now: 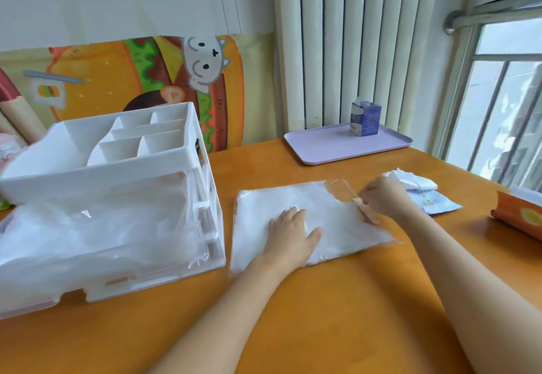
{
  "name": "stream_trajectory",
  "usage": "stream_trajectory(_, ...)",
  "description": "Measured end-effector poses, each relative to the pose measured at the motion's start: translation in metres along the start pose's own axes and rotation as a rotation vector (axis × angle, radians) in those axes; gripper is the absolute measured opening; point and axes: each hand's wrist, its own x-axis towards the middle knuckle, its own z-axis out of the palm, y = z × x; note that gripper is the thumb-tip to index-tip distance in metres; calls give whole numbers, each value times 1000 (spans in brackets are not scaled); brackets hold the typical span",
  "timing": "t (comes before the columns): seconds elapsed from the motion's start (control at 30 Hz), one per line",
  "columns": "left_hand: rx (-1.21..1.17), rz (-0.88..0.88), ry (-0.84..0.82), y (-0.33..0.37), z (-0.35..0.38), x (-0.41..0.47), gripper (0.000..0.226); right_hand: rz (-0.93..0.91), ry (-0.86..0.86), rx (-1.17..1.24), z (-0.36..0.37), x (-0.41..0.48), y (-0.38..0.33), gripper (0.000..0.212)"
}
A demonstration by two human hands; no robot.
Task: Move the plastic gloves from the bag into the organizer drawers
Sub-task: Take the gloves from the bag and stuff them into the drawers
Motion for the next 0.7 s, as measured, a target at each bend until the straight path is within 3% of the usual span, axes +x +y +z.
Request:
stream_trajectory(0.13,40,-12,-36,-8,9,6,60,3,-31,141,9,-1,-3,44)
stream_trajectory(0.27,43,5,-11,-13,11,6,59,-9,24,233,17,-3,-4,20)
stream_trajectory(0.47,-1,7,-3,-14,12,4,59,-71,138,370,8,-8,-12,6)
stream_trajectory(0.6,-16,12,15,-16,13,6,57,-111,235,467,2,-20,-18,7)
stream_trajectory(0.7,-20,7,20,-17,13,7,56,-113,267,469,-4,-25,-21,20)
